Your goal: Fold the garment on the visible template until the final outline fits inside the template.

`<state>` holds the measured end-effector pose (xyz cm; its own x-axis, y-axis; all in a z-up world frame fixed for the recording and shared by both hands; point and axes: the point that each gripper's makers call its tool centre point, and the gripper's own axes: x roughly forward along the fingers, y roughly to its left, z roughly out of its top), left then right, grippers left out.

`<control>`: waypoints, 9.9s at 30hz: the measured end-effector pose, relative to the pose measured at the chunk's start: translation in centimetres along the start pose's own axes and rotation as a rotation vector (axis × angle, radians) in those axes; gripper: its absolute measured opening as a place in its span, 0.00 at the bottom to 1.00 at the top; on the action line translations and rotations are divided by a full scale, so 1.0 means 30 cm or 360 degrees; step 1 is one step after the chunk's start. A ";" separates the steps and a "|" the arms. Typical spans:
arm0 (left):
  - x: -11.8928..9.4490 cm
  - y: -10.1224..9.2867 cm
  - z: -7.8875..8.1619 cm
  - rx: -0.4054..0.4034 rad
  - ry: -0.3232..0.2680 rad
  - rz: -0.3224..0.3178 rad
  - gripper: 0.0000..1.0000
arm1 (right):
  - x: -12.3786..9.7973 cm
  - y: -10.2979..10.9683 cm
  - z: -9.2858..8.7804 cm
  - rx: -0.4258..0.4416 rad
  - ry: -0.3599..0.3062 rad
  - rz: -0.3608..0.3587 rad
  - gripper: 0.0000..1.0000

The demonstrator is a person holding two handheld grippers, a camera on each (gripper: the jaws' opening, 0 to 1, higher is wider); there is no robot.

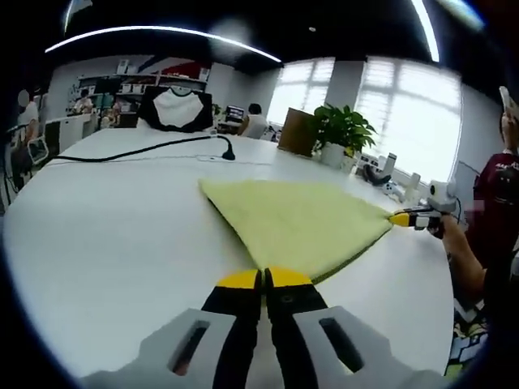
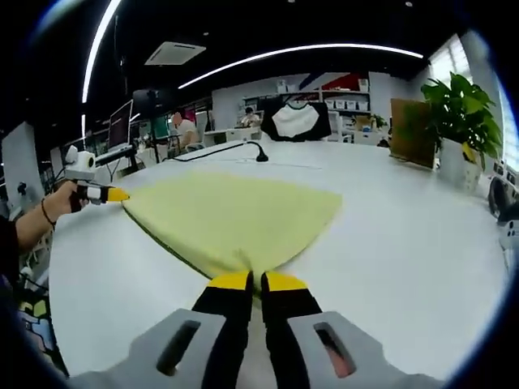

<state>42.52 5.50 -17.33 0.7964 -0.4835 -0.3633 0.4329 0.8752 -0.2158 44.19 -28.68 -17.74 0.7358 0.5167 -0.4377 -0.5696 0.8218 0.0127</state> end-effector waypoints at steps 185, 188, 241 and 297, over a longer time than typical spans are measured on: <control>-0.175 -0.058 0.218 0.0120 -0.0457 0.0425 0.03 | -0.152 -0.026 0.210 -0.0060 -0.0328 -0.0404 0.02; -0.253 -0.091 0.235 0.0138 -0.0515 0.0430 0.04 | -0.207 -0.012 0.221 -0.0058 -0.0343 -0.0410 0.02; -0.729 -0.218 0.290 0.0234 -0.0798 0.0503 1.00 | -0.665 0.084 0.278 -0.0090 -0.0872 -0.0341 0.93; -0.743 -0.208 0.262 0.0323 -0.0783 0.0475 1.00 | -0.631 0.085 0.231 -0.0218 -0.0728 -0.0356 0.99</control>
<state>25.40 10.93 -0.78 0.9764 -0.1961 0.0902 0.1946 0.9806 0.0257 31.34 -34.69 -3.18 0.9122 0.4093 0.0212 -0.4004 0.9010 -0.1672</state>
